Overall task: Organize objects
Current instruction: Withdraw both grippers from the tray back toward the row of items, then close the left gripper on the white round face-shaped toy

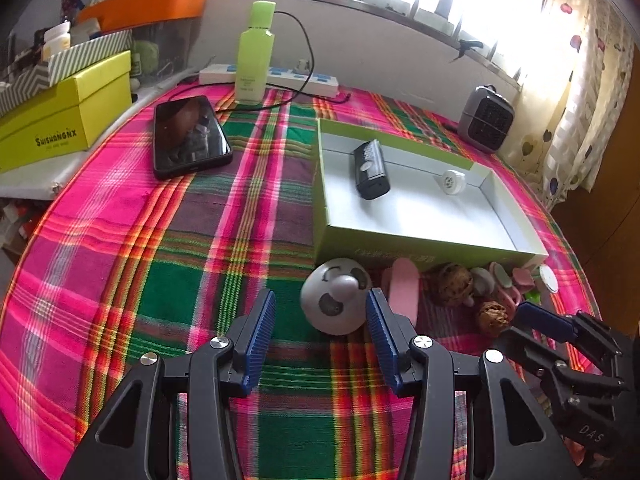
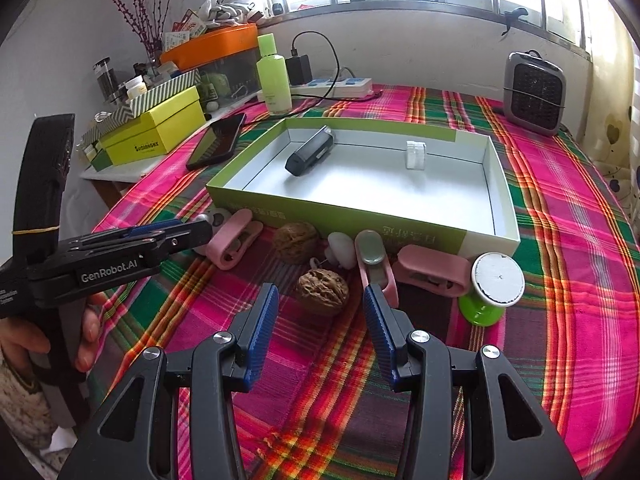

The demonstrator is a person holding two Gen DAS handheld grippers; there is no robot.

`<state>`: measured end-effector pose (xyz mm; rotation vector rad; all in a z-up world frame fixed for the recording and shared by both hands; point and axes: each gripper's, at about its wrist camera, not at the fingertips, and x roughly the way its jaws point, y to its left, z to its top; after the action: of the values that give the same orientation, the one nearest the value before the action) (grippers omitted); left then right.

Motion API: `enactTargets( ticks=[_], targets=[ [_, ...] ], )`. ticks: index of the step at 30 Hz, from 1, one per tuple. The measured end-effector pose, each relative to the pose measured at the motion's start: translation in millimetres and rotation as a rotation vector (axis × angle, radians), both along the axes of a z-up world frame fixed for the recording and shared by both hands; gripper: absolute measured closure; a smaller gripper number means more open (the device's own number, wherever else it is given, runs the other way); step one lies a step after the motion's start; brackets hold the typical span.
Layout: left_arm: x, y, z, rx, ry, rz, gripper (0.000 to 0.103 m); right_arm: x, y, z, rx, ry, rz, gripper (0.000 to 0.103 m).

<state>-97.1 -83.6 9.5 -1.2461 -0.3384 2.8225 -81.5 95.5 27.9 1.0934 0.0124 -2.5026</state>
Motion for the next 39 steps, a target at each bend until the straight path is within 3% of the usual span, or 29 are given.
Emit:
enactTargets(
  ticks=[24,31,39],
  targets=[
    [-14.3,-0.9,-3.2,0.013,-0.009,-0.028,0.057,-18.2,-13.7,-9.8,0.039,-0.064,0.028,0.057],
    [-14.9,-4.1,-3.3,0.035,-0.007,-0.025,0.058,-18.2,-13.8,-10.1,0.047,-0.066,0.022,0.07],
    [-13.4,-3.3,-3.1,0.063,-0.001,-0.037,0.072,-18.2,-13.0,-10.0,0.049,-0.065,0.02,0.071]
  ],
)
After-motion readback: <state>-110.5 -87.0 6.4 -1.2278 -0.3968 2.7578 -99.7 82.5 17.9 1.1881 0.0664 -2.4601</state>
